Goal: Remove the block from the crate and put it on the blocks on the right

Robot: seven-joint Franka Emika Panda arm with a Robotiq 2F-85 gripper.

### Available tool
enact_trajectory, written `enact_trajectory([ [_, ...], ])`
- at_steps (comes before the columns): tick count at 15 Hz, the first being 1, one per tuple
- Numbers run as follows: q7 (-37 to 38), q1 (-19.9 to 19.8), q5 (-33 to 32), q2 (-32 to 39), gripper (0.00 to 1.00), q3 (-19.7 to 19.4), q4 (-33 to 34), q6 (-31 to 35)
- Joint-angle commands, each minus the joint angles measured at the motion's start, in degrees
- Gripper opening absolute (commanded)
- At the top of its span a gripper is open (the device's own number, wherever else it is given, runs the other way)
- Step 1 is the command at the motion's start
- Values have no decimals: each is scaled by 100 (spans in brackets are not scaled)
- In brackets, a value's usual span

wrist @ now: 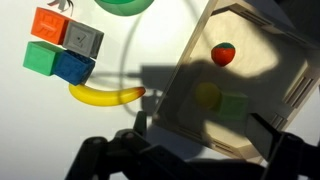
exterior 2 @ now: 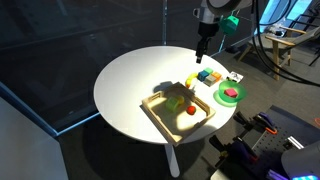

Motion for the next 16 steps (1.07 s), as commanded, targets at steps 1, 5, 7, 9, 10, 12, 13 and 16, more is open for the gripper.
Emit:
enact_trajectory([
  [1,55,13,-56,209,100,75,146,243],
  [5,5,-18,-3,205,100,110,25,371],
  [7,5,-20,-3,233,100,115,21,385],
  [9,5,-20,-3,238,100,115,20,385],
  [10,5,-20,-3,238,100,115,20,385],
  [12,5,-20,-3,238,100,115,20,385],
  [13,5,-20,-3,238,100,115,20,385],
  [16,31,-1,-66,277,100,126,-52,575],
])
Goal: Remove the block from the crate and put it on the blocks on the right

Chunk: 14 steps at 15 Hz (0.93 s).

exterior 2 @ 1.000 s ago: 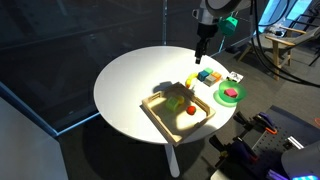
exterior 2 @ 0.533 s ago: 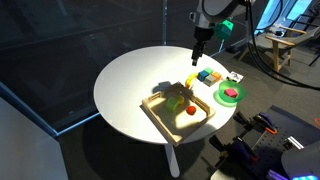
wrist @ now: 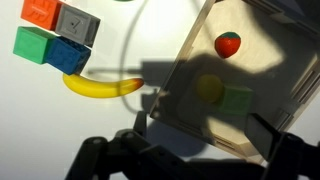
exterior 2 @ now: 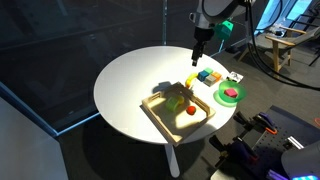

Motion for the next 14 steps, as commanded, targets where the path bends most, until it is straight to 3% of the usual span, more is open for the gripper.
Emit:
enact_trajectory([
  [1,22,5,-95,54,100,42,-70,231],
  [14,208,113,-121,769,100,321,-175,1193],
])
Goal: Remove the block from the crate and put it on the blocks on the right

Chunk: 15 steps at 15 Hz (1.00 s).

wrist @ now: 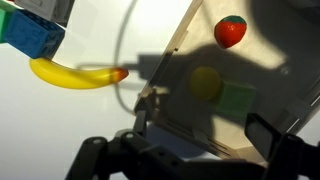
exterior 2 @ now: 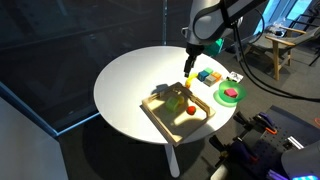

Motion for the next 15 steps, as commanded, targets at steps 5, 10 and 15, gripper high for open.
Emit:
enact_trajectory([
  [5,710,304,-151,360,100,124,-104,576],
  [10,1454,585,-229,610,100,103,-150,667],
  [15,2053,754,-298,926,100,79,-119,771],
])
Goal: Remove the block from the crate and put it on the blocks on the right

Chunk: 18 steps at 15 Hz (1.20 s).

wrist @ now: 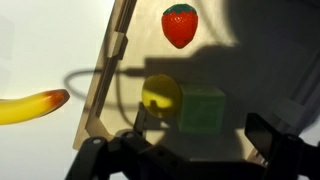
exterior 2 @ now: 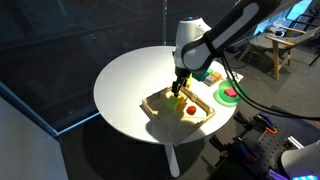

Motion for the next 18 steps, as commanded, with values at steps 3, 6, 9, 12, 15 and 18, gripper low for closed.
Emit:
enact_trajectory([
  [3,321,105,-130,307,100,-8,34,135],
  [6,264,140,-191,435,100,-16,51,216],
  [9,265,184,-280,546,100,-26,104,294],
  [12,273,225,-324,638,100,-32,177,327],
  [15,306,286,-451,721,100,-72,262,345],
  [18,286,297,-514,812,100,-68,354,362],
])
